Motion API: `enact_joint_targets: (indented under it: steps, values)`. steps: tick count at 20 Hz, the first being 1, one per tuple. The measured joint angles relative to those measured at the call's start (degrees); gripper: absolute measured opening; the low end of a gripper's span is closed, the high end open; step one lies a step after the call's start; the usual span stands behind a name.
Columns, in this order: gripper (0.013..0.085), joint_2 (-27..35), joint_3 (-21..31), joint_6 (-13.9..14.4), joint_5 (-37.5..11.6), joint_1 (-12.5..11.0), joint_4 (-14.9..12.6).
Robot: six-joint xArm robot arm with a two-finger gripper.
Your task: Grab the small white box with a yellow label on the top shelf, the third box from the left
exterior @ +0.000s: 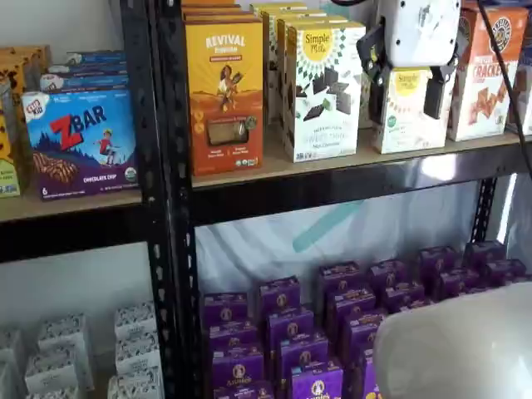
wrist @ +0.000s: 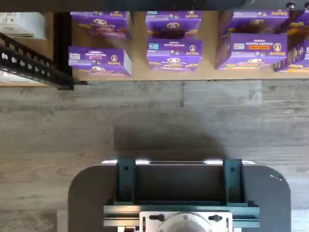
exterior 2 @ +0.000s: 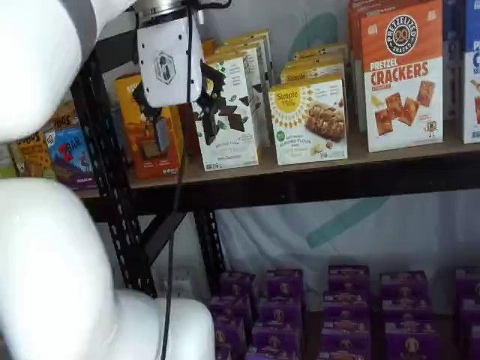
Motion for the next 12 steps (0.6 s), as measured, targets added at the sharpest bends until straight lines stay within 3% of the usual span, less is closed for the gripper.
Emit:
enact_joint_targets:
  steps: [2,4,10,12]
  values:
    - [0.0850,-1.43,1.28,-1.08,-2.28,-1.91,1.98]
    - [0.0850,-1.75,1.54,-1.48,-2.90,-2.34,2.33]
    - [0.0850,-2.04,1.93,-1.88,-3.83,-1.49,-0.88]
    - [0.0850,-2.14,2.28,-3.00,-4.58,-2.31,-1.95]
